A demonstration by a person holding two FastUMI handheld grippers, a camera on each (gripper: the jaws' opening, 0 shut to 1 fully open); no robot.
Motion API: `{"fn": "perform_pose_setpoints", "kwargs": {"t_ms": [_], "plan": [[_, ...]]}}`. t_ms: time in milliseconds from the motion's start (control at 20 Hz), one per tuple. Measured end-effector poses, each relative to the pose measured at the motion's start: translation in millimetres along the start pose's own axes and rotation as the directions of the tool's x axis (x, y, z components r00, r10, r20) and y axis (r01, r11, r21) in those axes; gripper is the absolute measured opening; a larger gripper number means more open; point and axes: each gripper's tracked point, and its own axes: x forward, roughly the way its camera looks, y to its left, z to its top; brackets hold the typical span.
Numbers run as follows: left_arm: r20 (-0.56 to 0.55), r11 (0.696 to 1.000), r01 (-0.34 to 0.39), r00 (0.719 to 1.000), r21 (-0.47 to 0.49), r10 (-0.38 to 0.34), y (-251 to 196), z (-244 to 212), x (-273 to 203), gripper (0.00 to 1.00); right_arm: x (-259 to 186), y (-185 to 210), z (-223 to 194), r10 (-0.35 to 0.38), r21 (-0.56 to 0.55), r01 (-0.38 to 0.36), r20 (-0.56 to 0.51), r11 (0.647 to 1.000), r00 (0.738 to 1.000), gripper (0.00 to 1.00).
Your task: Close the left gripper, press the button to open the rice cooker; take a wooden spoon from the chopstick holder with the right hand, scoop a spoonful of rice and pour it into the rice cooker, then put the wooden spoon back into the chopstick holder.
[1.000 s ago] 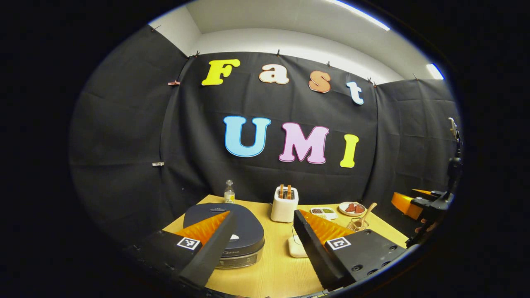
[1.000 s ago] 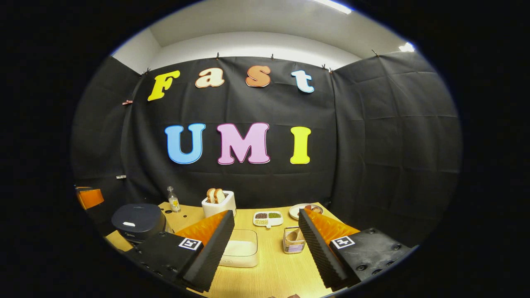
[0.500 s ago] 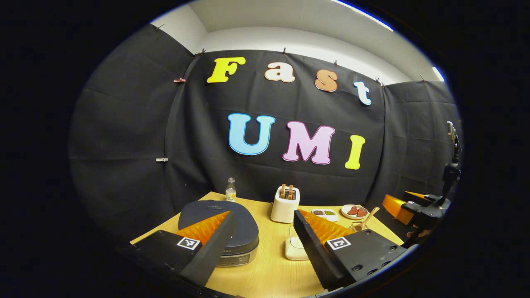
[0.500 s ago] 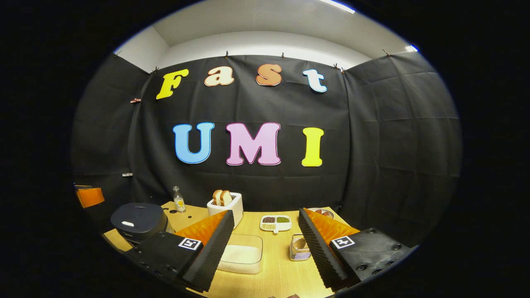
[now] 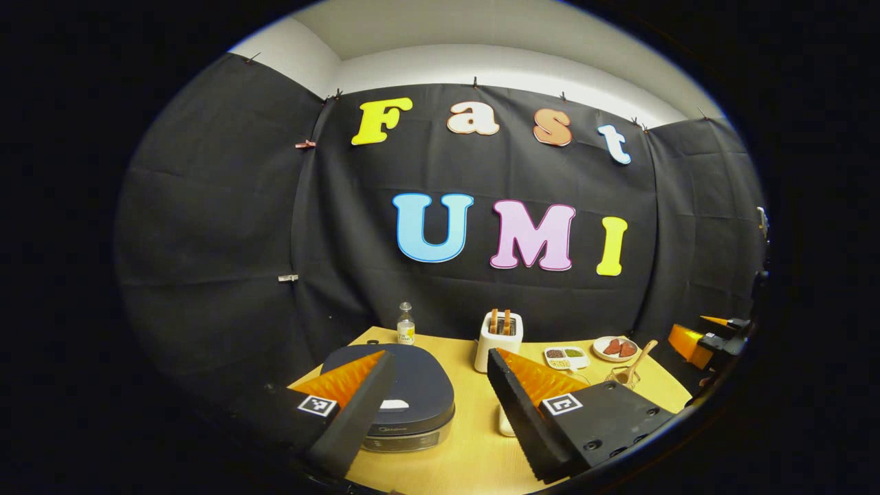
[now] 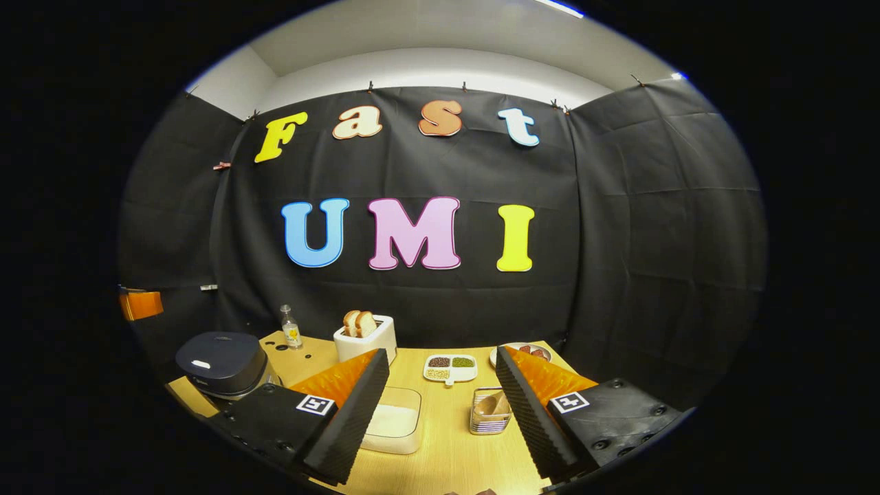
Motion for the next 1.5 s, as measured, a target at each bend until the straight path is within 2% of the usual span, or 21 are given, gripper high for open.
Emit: {"fn": "perform_pose_setpoints", "kwargs": {"t_ms": [200, 400, 450, 500, 550, 650, 900, 1000, 1300, 1500], "plan": [[-0.046, 0.999, -0.053, 0.998, -0.013, 0.052, 26.3, -9.6, 7.1, 0.72, -1.8, -24.1, -3.4, -0.044, 0.005, 0.044, -0.001, 0.999, 0.999, 0.98], [-0.122, 0.997, -0.064, 0.991, -0.052, 0.057, 42.6, -26.5, 19.4, 0.49, -6.6, -41.4, -11.9, -0.074, 0.01, 0.074, -0.023, 0.997, 0.997, 0.98], [-0.139, 0.996, -0.067, 0.989, -0.057, 0.058, 46.2, -29.8, 23.5, 0.33, -8.3, -44.0, -12.4, -0.076, 0.014, 0.077, -0.024, 0.997, 0.997, 0.98], [-0.166, 0.995, -0.076, 0.984, -0.059, 0.065, 52.0, -36.5, 29.3, 0.28, -9.7, -45.2, -13.9, -0.076, 0.017, 0.076, -0.026, 0.997, 0.997, 0.98], [-0.19, 0.996, -0.069, 0.98, -0.065, 0.055, 53.1, -42.8, 35.2, 0.16, -11.1, -46.9, -15.5, -0.076, 0.017, 0.076, -0.029, 0.997, 0.997, 0.98], [-0.233, 0.996, -0.052, 0.972, -0.078, 0.033, 52.0, -54.9, 47.9, 0.07, -14.2, -49.3, -20.6, -0.072, 0.024, 0.073, -0.041, 0.997, 0.997, 0.98], [-0.331, 0.996, -0.019, 0.943, -0.088, -0.012, 49.7, -87.2, 86.6, 0.06, -19.0, -52.0, -34.7, -0.059, 0.036, 0.062, -0.083, 0.997, 0.995, 0.98], [-0.387, 0.995, -0.021, 0.922, -0.097, -0.018, 50.7, -105.8, 97.4, 0.04, -20.1, -54.5, -36.4, -0.06, 0.04, 0.063, -0.092, 0.997, 0.994, 0.98], [-0.484, 0.997, -0.031, 0.875, -0.076, -0.01, 58.2, -147.8, 104.4, 0.06, -17.2, -60.8, -42.2, -0.067, 0.042, 0.072, -0.113, 0.996, 0.991, 0.98], [-0.496, 0.997, -0.049, 0.868, -0.059, 0.013, 57.6, -152.0, 103.4, 0.07, -12.0, -59.8, -47.6, -0.062, 0.036, 0.067, -0.128, 0.997, 0.99, 0.97]]}}
